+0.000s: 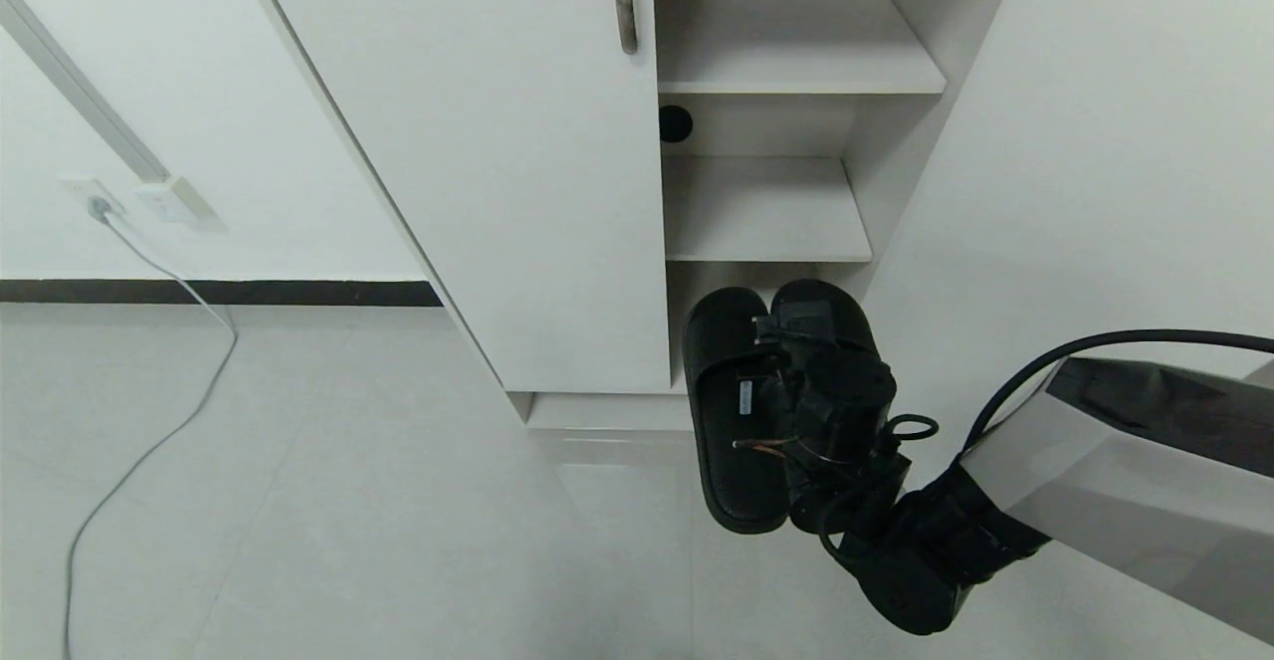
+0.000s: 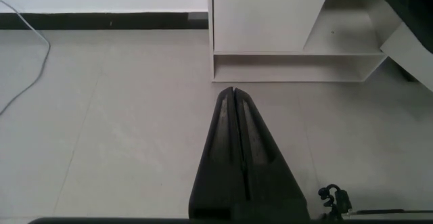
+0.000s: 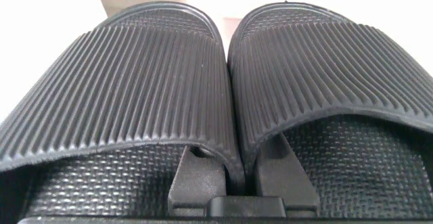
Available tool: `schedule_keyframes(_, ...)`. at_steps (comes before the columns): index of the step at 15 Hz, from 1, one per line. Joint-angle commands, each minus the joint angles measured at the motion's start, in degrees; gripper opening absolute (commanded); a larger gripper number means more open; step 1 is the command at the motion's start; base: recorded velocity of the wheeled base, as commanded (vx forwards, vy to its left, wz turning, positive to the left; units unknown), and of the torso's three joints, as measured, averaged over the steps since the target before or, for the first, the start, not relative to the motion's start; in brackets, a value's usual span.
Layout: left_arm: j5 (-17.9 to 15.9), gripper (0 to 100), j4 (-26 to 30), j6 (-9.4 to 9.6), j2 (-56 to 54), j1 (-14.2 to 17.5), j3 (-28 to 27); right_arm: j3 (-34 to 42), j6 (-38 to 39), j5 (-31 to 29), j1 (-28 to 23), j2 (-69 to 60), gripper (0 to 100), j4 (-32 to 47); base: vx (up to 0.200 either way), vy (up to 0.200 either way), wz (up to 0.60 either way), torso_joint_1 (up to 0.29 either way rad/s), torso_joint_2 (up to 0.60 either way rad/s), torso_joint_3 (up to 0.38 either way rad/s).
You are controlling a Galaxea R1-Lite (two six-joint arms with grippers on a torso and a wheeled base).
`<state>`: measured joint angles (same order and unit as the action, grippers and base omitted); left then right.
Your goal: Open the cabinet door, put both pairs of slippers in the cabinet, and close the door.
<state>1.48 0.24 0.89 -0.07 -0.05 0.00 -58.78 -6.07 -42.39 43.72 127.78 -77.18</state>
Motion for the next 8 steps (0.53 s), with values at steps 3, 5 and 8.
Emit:
schedule_keyframes(3, 0.0, 0, 0.0, -0.01, 0.1, 0.0, 0.0, 0.5, -0.1, 0.0, 0.2, -2.9, 0, -0.1, 0.000, 0.000, 0.00, 0.000, 0.00, 0.000)
schedule_keyframes(5, 0.0, 0, 0.0, -0.01, 0.1, 0.0, 0.0, 0.5, -0.1, -0.1, 0.2, -2.9, 0, 0.0, 0.000, 0.000, 0.00, 0.000, 0.00, 0.000)
schedule_keyframes(8, 0.0, 0, 0.0, -0.01, 0.1, 0.0, 0.0, 0.4, -0.1, -0.1, 0.1, -2.8, 0, 0.3, 0.067, 0.000, 0.00, 0.001, 0.00, 0.001)
